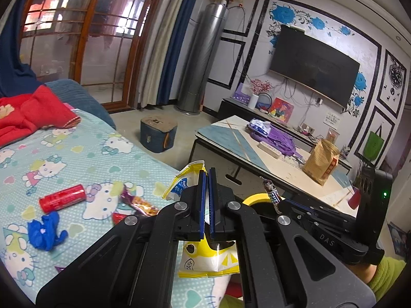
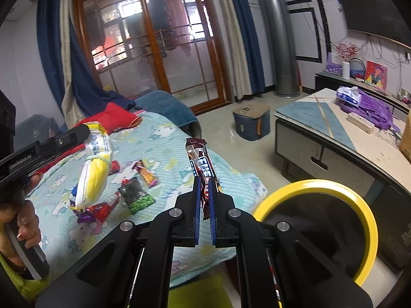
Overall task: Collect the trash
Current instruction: 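Carry the yellow wrapper and chocolate bar over the yellow-rimmed bin, then open both tools to drop the wrapper and chocolate bar into the bin, then move both tools back to the remaining wrappers on the bed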
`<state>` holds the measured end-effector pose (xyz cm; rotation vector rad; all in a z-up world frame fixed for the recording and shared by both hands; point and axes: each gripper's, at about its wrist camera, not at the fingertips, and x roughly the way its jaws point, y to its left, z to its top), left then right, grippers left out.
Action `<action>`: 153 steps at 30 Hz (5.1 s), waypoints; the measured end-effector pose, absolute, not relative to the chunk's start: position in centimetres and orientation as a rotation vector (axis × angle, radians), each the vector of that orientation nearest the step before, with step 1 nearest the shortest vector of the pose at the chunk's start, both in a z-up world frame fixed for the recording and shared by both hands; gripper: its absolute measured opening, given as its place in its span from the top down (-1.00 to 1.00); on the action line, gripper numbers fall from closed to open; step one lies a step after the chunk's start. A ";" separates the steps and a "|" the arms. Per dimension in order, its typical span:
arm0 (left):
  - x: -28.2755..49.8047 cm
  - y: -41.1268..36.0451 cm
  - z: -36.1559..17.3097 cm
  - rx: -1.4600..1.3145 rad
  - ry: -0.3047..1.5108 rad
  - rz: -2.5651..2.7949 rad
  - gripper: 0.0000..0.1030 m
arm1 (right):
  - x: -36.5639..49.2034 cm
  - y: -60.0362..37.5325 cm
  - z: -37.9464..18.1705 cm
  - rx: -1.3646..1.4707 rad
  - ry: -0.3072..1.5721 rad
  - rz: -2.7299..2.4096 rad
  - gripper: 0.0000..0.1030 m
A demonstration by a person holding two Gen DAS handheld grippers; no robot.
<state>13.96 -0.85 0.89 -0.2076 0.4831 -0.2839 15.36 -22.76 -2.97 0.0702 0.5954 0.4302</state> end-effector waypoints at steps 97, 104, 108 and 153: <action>17.0 -17.0 -7.0 -0.052 0.697 -0.519 -0.79 | 17.4 -39.0 -8.1 0.293 0.737 0.036 -0.40; 16.1 -15.6 -5.9 -0.052 0.656 -0.474 -0.79 | 17.1 -37.8 -7.3 0.265 0.718 0.052 -0.41; 15.6 -15.0 -5.3 -0.051 0.637 -0.446 -0.79 | 17.0 -36.9 -6.9 0.247 0.709 0.071 -0.41; 11.0 -0.6 -1.5 -0.191 0.477 -0.103 -0.79 | 11.6 -21.1 -2.7 0.035 0.589 0.379 -0.63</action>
